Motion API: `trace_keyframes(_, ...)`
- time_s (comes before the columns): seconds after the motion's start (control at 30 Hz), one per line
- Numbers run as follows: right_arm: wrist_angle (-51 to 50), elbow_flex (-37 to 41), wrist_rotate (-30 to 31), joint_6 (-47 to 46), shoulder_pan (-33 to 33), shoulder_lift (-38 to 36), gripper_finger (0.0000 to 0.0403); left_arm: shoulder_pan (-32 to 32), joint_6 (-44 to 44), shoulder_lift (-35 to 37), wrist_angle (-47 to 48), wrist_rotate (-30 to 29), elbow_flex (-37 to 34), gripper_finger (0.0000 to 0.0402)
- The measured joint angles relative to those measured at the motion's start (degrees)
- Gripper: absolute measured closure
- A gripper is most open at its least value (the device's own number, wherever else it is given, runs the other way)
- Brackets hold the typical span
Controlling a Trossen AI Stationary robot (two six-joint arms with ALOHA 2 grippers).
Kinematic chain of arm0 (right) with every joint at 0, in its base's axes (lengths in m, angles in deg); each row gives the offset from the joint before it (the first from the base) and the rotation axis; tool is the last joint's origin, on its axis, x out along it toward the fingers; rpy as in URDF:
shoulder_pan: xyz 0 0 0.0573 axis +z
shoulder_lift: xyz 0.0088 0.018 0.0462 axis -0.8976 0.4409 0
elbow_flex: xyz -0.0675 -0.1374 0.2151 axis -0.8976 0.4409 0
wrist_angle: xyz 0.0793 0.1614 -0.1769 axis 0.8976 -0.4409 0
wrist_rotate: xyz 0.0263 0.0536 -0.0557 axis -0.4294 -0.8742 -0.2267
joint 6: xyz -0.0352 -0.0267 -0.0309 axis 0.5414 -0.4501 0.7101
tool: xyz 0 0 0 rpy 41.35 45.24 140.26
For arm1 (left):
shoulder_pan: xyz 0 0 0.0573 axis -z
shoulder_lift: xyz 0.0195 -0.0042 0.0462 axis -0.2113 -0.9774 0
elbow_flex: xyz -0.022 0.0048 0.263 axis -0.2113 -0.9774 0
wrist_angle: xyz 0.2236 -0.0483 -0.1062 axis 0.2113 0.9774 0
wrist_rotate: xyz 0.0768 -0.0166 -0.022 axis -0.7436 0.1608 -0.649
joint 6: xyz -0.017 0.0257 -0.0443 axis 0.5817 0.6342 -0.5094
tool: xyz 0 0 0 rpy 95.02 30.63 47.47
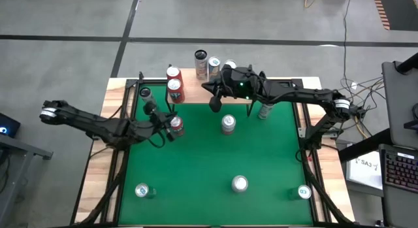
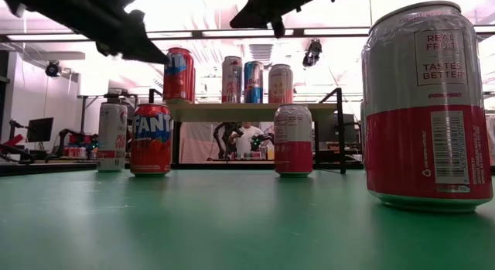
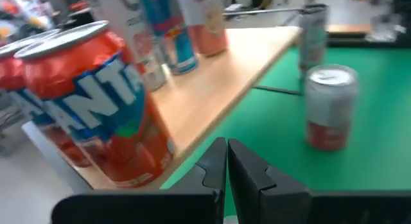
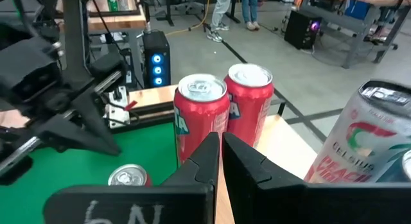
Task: Place canned beverage on shelf
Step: Put the bottom orange soda can on the shelf aligned with other orange soda cans
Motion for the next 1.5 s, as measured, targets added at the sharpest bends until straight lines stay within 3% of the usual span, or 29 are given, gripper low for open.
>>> trace_keyframes(0.3,0.07,0.0,0.07,-0.7,0.0,0.73,0.039,-6.93,0.69,-7.81,-14.64,-0.08,-0.19,0.0402)
trace_keyframes(0.53,0.07,0.0,0.09,-0.65,-0.02,0.73,0.039,-8.06,0.68,-10.04,-16.1,-6.04,-0.21,0.0402)
trace_keyframes(1.13,-3.3,0.0,0.1,-2.8,-0.02,0.73,0.039,-10.44,1.75,-9.42,-14.76,-8.68,-0.23,0.0402)
trace_keyframes(1.2,-5.13,0.0,0.09,-3.84,-0.02,0.71,0.039,-9.79,1.62,-8.74,-13.73,-7.53,-0.23,0.0402)
trace_keyframes(1.33,-8.55,0.0,0.1,-4.03,0.08,0.71,0.039,-9.72,3.86,-8.29,-13.47,0.92,-0.27,0.0402)
trace_keyframes(1.5,-8.85,0.0,0.11,-2.92,0.37,0.73,0.039,-11.64,7.34,-8.74,-13.05,1.29,-0.32,0.0402)
